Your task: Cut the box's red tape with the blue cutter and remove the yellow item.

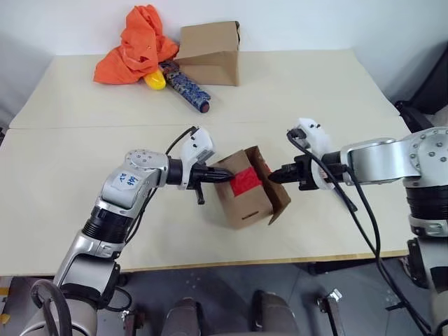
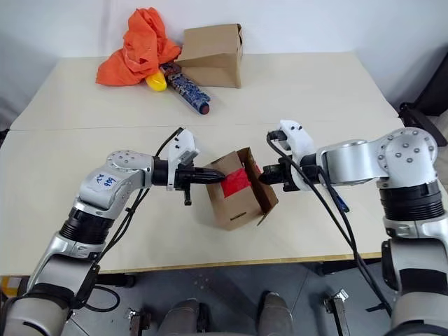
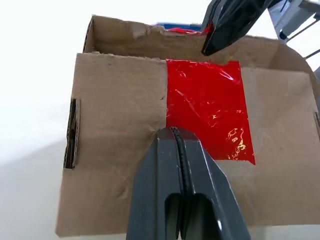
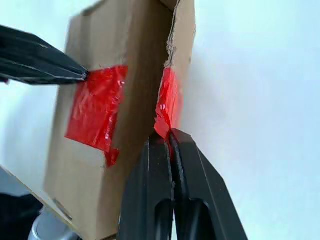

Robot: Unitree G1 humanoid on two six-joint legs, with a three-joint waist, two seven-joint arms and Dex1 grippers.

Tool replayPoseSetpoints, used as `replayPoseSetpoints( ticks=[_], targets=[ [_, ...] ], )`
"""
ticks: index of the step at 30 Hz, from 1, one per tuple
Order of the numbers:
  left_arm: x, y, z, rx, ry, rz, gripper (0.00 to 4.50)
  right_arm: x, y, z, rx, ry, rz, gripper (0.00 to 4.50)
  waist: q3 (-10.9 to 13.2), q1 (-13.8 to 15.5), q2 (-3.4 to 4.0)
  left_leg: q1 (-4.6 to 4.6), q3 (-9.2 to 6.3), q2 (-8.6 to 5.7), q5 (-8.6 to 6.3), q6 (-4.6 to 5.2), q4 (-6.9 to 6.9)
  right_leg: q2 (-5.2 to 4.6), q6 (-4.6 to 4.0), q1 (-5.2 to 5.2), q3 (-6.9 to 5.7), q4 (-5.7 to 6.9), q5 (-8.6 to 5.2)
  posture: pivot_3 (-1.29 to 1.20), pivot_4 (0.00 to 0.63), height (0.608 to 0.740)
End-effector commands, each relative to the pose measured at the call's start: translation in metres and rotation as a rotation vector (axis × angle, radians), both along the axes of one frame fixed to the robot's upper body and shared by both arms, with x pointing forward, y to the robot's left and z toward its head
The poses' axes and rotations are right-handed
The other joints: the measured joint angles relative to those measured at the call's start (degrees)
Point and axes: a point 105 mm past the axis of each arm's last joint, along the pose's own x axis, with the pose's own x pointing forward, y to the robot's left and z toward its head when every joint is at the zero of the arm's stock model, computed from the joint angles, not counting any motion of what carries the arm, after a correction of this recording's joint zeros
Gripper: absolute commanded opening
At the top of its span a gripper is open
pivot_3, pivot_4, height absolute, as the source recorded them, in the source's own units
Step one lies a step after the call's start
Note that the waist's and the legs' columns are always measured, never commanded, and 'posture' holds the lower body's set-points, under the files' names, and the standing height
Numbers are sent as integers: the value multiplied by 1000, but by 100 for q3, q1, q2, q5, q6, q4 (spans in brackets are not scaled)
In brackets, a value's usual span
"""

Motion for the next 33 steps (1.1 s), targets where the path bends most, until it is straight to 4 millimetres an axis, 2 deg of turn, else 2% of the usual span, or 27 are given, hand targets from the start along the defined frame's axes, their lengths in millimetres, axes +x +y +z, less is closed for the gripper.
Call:
replayPoseSetpoints(
  ticks=[1,3,6,10,15,21,27,33],
  targets=[
    [-2,-4,-3,-1,-24,-38,0,-4,13,14,45,-65,19,64,0,-4,0,-3,2,0,0,1,0,0,0,-1,0,-3,0,0,150,740],
    [-1,-7,-4,-5,-28,-45,0,-4,11,12,40,-69,-2,64,0,10,0,-5,2,0,-1,1,1,0,1,-3,-1,-4,1,0,150,740],
    [1,-11,-1,-23,-37,-50,0,-3,14,19,47,-107,-8,64,0,12,0,-14,1,0,-1,2,5,0,3,-5,-3,-8,2,0,150,740],
    [4,-11,9,-81,-76,-54,0,-3,11,35,27,-157,-3,64,1,27,1,-53,-12,0,-1,4,26,-2,3,-24,-17,-9,3,0,150,740],
    [4,-11,16,-122,-105,-71,0,-3,8,51,12,-202,6,64,3,27,4,-60,-17,0,-1,4,24,-2,3,-28,-24,-9,3,0,150,740],
    [3,-13,17,-134,-118,-86,0,-5,1,54,-21,-216,3,64,4,30,4,-64,-21,0,-2,5,20,-2,6,-28,-32,-14,5,0,150,740],
    [-8,-11,57,-325,-132,-158,0,-17,7,65,-15,-276,72,64,7,30,2,-71,-23,0,-2,5,21,-3,6,-32,-34,-16,5,0,150,740],
    [-25,-4,68,-334,-94,-250,0,-24,19,71,9,-323,116,64,7,26,2,-70,-24,0,-2,5,20,-3,7,-32,-36,-14,5,0,150,740]
  ],
)
